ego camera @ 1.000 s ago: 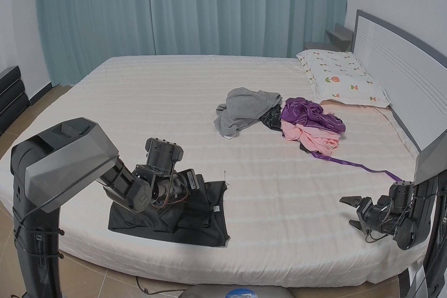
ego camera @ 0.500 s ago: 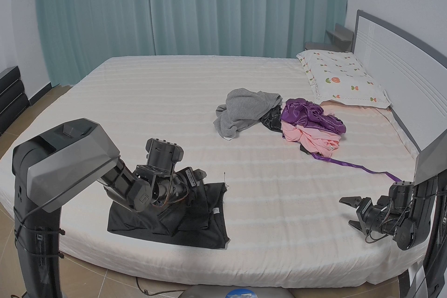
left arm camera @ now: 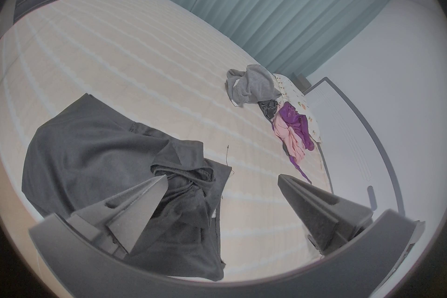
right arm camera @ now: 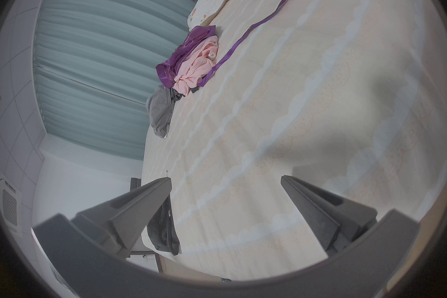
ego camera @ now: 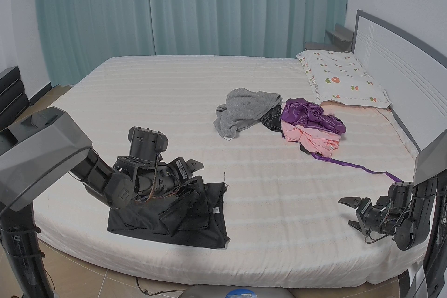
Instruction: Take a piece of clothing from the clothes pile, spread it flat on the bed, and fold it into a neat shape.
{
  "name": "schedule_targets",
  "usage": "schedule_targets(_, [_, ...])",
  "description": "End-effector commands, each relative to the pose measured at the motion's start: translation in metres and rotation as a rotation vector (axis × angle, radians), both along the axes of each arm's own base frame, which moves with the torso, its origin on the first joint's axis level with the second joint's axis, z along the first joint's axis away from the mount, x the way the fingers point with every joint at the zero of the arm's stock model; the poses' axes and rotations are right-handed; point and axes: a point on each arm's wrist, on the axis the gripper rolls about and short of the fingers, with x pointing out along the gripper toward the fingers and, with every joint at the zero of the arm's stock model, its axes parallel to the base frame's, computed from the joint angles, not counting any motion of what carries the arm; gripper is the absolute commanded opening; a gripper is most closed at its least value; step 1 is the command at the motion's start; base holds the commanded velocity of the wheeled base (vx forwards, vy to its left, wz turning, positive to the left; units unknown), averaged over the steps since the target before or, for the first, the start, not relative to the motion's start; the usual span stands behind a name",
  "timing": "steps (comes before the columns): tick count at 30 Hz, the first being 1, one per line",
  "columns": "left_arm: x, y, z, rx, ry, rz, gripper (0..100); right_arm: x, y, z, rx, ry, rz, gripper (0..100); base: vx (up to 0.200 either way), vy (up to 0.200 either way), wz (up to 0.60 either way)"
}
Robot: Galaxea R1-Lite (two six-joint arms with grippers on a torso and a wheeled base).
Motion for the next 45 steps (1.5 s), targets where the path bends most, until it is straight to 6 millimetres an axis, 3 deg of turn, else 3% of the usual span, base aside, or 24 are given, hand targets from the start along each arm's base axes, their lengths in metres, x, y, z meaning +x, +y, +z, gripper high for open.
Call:
schedule_targets(1, [-0.014,0.022,0.012,-0.050,0.008,0.008,100,0.001,0.000,0.001,-0.001,-0.012,0.000,100,0.000,0.000,0.00])
schedule_targets(3, [-0.014,0.022,0.012,-0.050,0.008,0.008,100,0.001,0.000,0.001,-0.001,-0.012,0.000,100,0.000,0.000,0.00])
schedule_targets(4, [-0.018,0.043,0.010,-0.099,0.027,0.054,100,0.001,0.000,0.001,-0.001,-0.012,0.001,100,0.000,0.000,0.00])
schedule_targets(6, [-0.019,0.057,0.003,-0.116,0.053,0.095,100,0.001,0.000,0.001,-0.001,-0.012,0.001,100,0.000,0.000,0.00])
schedule_targets(10, [-0.020,0.068,-0.002,-0.143,0.083,0.135,100,0.000,0.000,0.001,-0.001,-0.011,0.001,100,0.000,0.000,0.00])
schedule_targets(15, [-0.024,0.084,-0.008,-0.307,0.182,0.165,100,0.000,0.001,0.001,-0.002,-0.011,0.002,100,0.000,0.040,0.00])
schedule_targets(21, [-0.027,0.097,-0.016,-0.330,0.181,0.174,100,0.000,0.001,-0.001,-0.015,-0.009,0.013,100,0.000,0.200,0.00])
schedule_targets(26, [-0.029,0.100,-0.035,-0.314,0.209,0.182,100,-0.001,0.001,-0.002,-0.028,-0.008,0.021,100,0.000,0.200,0.00])
schedule_targets(31, [-0.028,0.100,-0.038,-0.305,0.207,0.177,100,0.000,0.002,0.000,-0.028,-0.017,0.030,100,0.000,0.200,0.00])
schedule_targets(34, [-0.029,0.100,-0.038,-0.305,0.209,0.177,100,0.001,0.009,0.002,-0.040,-0.031,0.057,100,0.000,0.200,0.00])
schedule_targets(39, [-0.028,0.101,-0.038,-0.310,0.207,0.173,100,-0.007,0.029,0.021,-0.057,-0.084,0.120,100,0.000,0.200,0.00])
schedule_targets(45, [-0.029,0.103,-0.037,-0.325,0.212,0.163,100,-0.013,0.075,0.032,-0.128,-0.146,0.217,100,0.000,0.200,0.00])
